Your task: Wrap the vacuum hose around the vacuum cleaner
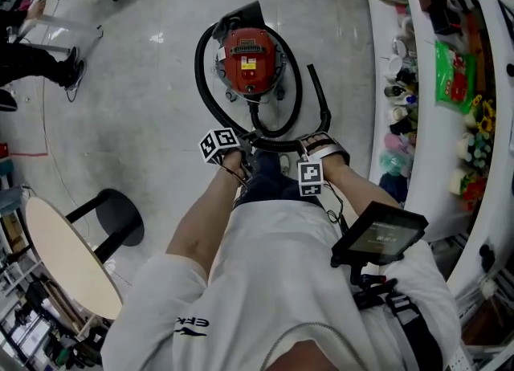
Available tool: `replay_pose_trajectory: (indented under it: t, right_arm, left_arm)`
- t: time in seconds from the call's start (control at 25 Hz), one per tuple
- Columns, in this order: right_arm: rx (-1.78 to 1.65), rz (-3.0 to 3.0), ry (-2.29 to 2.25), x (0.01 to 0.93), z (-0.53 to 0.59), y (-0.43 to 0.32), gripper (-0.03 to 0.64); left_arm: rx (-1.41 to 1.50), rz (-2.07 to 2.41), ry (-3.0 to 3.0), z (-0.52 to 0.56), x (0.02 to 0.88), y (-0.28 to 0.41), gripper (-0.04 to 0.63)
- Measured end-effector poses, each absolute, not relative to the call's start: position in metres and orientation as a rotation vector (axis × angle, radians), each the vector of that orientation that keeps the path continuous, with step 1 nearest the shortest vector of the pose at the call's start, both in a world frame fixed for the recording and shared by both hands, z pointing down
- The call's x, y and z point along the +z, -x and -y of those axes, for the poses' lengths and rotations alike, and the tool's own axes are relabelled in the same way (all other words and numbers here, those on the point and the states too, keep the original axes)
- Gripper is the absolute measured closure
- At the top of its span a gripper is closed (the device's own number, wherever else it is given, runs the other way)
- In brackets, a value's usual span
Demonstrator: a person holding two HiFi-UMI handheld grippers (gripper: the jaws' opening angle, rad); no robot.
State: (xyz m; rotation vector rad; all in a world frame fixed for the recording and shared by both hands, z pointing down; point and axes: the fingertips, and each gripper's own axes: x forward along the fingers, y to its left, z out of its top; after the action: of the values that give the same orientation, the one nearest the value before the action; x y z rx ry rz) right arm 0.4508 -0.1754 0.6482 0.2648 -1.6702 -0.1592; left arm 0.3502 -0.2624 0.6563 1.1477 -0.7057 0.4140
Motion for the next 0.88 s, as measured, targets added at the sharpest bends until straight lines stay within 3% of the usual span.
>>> replay_pose_trajectory:
  t: [0.88]
  right_arm:
    - [-0.219, 1.644, -0.27, 0.674, 0.276, -0.496, 0.454]
  left_arm:
    - [0.133, 0.728, -0.99, 0.337, 0.665, -0.386, 0.416]
